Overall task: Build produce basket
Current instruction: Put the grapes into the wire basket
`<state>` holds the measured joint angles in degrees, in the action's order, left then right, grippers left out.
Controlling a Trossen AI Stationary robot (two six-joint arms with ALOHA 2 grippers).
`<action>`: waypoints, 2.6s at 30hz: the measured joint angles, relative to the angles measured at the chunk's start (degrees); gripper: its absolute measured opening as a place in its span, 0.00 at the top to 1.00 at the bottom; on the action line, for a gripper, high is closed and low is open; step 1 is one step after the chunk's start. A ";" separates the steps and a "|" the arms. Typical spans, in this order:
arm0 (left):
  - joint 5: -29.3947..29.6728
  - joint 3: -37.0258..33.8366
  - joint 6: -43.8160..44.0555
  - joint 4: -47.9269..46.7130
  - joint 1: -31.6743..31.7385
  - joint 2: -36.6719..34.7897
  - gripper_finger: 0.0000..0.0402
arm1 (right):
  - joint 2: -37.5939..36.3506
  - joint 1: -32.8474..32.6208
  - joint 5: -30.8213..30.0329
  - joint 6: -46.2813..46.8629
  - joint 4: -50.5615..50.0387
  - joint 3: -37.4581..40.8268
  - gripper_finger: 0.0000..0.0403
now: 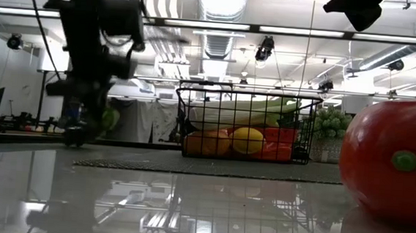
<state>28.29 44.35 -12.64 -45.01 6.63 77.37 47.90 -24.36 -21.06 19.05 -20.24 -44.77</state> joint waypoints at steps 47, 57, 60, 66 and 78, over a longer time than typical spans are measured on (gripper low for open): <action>-77.71 12.32 7.80 85.08 -2.80 0.87 1.00 | 1.01 -4.93 0.20 -2.57 -0.48 0.07 0.66; -64.44 13.10 6.09 84.73 4.75 6.38 1.00 | 1.01 -5.77 0.13 -2.69 -0.56 0.20 0.66; -55.14 13.11 5.19 84.04 8.31 8.24 1.00 | 1.01 -5.79 0.11 -2.62 -0.54 0.22 0.66; -42.01 13.15 4.80 82.48 13.66 14.58 1.00 | 1.01 -5.77 0.02 -2.60 -0.50 0.33 0.66; -27.26 13.43 4.84 81.73 15.39 22.48 0.99 | 1.01 -5.77 0.00 -2.51 -0.47 0.37 0.66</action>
<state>1.03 57.78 -7.79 36.72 22.02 99.85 48.90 -30.13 -21.06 16.54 -20.71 -44.40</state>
